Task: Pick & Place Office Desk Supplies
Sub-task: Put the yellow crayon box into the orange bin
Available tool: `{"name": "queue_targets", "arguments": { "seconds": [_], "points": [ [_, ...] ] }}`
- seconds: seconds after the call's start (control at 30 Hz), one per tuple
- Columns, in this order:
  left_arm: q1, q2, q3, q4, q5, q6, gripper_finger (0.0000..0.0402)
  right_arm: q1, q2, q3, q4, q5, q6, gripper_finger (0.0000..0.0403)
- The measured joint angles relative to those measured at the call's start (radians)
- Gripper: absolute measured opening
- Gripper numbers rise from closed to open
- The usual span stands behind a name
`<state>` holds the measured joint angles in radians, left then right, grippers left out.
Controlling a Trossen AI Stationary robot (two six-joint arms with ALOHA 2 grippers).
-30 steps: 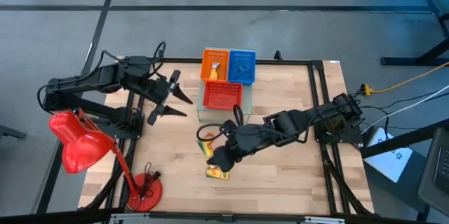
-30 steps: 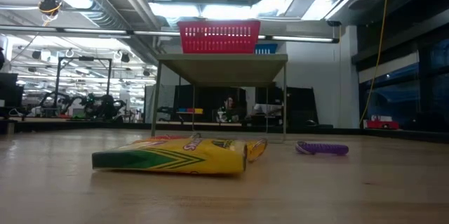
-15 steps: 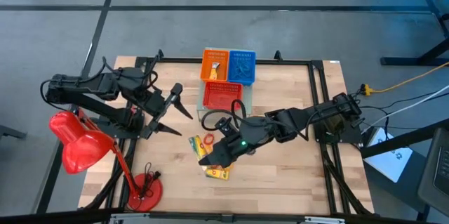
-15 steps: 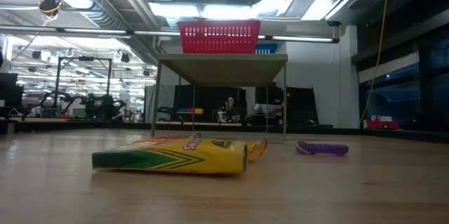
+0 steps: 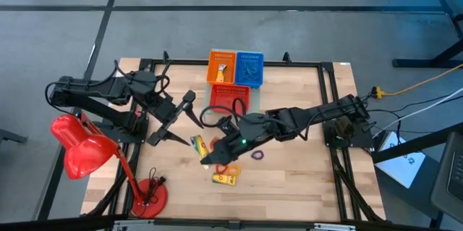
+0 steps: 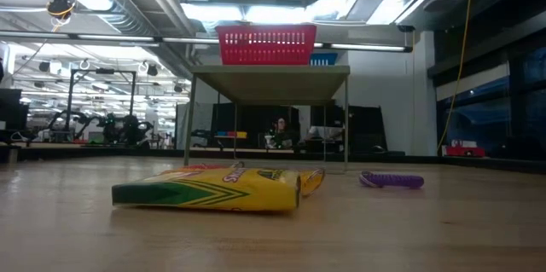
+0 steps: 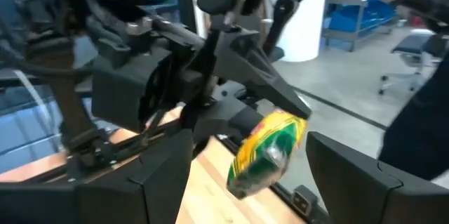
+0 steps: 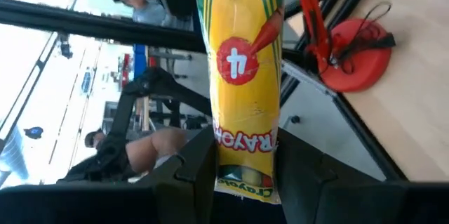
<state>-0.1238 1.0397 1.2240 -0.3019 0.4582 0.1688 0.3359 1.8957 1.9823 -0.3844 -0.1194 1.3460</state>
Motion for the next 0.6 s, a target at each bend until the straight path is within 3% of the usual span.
{"name": "queue_targets", "arguments": {
  "seconds": [0.13, 0.6],
  "points": [
    [0.000, 0.001, 0.000, -0.021, 0.055, 0.000, 0.0269, -0.001, 0.004, 0.000, 0.026, -0.004, 0.000, 0.0125],
    [-0.012, 0.019, 0.000, 0.009, 0.093, 0.001, 0.0251, -0.016, 0.006, 0.000, 0.099, -0.024, 0.008, 0.0125]
  ]
}}
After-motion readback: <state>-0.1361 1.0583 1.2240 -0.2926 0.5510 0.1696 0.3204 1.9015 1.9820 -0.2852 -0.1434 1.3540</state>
